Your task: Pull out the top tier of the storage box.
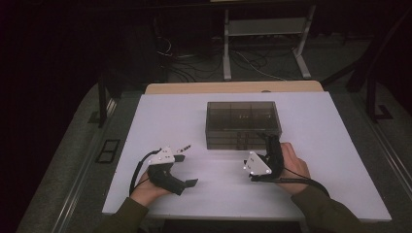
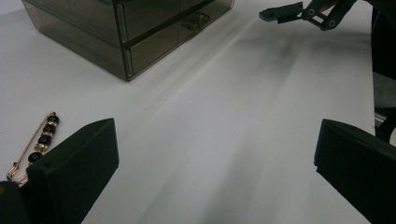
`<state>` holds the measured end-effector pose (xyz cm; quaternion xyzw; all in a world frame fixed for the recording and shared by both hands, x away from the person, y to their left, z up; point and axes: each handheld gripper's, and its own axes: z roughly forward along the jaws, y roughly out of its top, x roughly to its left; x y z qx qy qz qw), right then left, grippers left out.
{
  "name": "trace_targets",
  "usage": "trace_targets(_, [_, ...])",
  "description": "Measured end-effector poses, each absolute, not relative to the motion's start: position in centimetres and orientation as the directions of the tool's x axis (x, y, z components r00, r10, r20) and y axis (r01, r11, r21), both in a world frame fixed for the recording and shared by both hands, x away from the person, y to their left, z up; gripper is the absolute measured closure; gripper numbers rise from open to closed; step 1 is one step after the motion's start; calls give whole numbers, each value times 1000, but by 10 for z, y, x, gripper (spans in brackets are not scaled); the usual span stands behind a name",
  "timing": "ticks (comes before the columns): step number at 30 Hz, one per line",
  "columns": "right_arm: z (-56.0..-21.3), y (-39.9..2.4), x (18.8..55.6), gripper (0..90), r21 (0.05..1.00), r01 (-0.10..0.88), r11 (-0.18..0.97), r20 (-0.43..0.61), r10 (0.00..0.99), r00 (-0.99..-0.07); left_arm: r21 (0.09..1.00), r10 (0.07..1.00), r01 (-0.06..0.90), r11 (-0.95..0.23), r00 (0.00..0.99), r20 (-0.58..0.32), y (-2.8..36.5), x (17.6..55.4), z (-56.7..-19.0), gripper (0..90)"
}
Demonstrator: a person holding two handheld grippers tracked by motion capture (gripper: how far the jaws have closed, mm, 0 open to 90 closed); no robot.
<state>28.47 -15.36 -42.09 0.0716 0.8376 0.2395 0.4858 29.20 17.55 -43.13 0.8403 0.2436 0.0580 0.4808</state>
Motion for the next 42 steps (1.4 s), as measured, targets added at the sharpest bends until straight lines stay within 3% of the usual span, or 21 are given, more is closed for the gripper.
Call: trace_targets(42, [-427,-138,291,6,276,-146,950,-904,204,-377,841,474,359,-405,869,-143,176,291,-431,0])
